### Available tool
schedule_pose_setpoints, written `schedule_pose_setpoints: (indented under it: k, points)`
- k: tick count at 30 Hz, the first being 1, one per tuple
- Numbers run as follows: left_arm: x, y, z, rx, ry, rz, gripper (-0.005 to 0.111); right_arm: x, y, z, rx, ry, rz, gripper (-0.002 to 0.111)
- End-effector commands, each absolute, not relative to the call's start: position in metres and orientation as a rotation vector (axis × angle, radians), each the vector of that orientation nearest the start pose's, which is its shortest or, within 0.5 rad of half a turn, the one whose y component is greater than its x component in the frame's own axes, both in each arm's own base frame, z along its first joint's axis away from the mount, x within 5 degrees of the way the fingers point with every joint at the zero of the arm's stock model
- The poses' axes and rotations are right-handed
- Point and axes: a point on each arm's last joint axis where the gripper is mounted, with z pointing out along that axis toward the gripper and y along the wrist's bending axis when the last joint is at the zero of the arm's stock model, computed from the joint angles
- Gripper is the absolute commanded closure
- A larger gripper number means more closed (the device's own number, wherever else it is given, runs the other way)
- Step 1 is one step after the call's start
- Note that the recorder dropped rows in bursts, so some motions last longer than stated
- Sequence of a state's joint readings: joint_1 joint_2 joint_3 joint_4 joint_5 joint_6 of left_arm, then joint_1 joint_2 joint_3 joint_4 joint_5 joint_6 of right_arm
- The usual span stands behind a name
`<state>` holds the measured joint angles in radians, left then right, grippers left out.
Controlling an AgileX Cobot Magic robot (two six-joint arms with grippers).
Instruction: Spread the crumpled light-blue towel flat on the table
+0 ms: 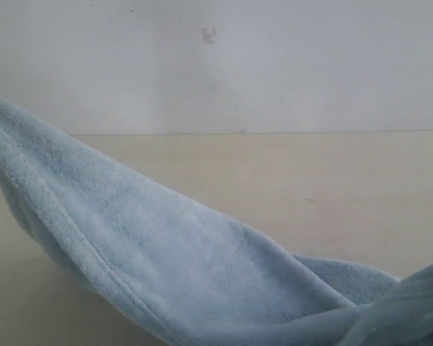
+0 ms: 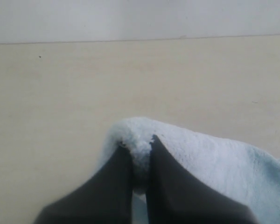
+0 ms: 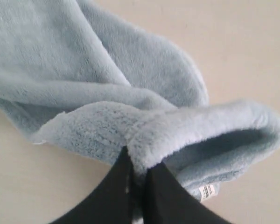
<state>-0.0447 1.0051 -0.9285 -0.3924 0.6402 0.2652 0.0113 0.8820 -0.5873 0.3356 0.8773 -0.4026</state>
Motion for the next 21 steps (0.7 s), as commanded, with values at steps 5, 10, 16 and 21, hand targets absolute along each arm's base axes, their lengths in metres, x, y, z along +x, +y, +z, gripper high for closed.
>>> schedule_pose_setpoints:
  k: [5, 10, 16, 21]
  points:
    - [0.131, -0.015, 0.391, 0.042, 2.042, -0.172, 0.103, 0.103, 0.032, 0.313, -0.222, 2.266, 0.39, 0.108]
    - [0.099, -0.007, 0.391, -0.018, 2.086, -0.105, 0.103, 0.086, 0.032, 0.341, -0.159, 2.152, 0.407, 0.108]
    - [0.05, 0.006, 0.391, -0.103, 2.072, 0.01, 0.103, 0.057, 0.027, 0.372, -0.149, 2.048, 0.331, 0.108]
    - [0.02, 0.012, 0.387, -0.12, 2.066, 0.072, 0.103, 0.026, 0.009, 0.391, -0.136, 1.993, 0.147, 0.108]
